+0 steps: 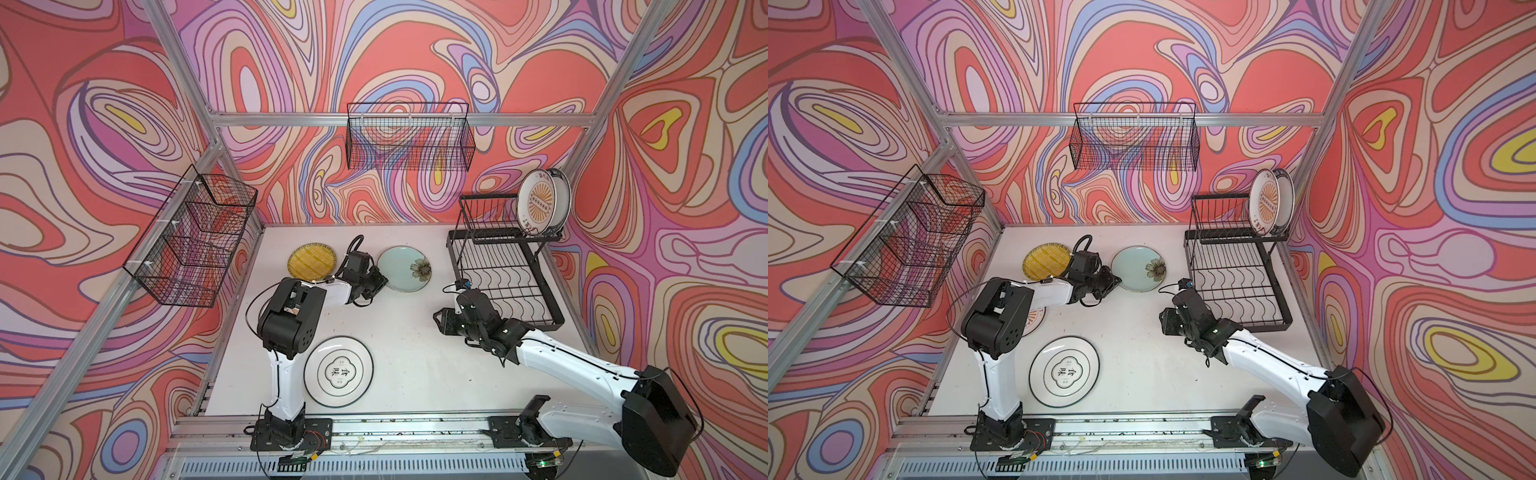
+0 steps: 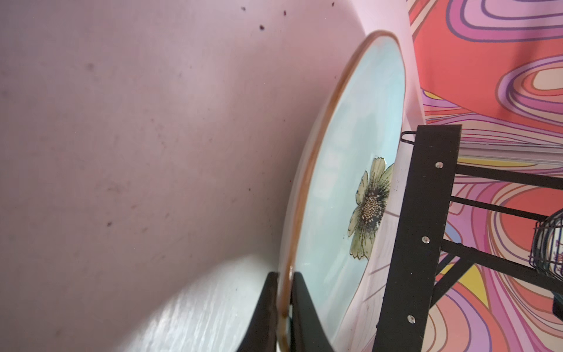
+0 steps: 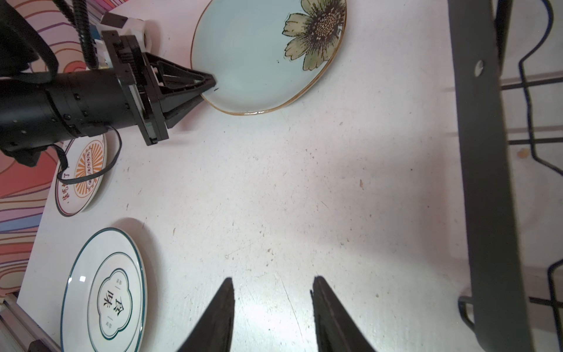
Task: Load plates into a dish rack
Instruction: Pick up the plate from the top-center of the table.
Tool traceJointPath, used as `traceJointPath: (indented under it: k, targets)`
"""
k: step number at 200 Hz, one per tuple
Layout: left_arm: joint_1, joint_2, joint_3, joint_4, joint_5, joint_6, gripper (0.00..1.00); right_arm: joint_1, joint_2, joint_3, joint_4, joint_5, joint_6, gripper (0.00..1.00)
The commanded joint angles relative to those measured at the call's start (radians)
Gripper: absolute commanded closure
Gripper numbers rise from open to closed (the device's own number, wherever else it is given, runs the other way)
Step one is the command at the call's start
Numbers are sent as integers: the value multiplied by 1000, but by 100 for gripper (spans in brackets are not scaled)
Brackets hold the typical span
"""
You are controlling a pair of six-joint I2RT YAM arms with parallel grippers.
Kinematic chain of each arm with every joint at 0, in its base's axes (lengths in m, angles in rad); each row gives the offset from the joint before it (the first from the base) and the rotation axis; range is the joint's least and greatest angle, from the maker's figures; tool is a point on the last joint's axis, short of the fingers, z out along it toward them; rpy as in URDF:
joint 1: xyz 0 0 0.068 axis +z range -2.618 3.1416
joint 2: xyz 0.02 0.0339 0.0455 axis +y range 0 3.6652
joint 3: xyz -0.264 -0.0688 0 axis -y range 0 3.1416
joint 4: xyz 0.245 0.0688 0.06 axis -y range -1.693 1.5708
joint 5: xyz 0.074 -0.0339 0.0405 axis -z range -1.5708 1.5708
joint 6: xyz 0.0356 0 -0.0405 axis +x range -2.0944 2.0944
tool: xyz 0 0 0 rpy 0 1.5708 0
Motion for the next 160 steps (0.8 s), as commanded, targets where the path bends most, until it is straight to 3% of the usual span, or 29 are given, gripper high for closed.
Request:
traceJointPath:
  k: [1, 160]
  targets:
    - [0, -34, -8, -66, -39, 31, 99, 8, 9, 27, -4, 25, -10, 57]
    - [7, -212, -2, -100, 60, 82, 100, 8, -60, 68, -83, 63, -30, 54]
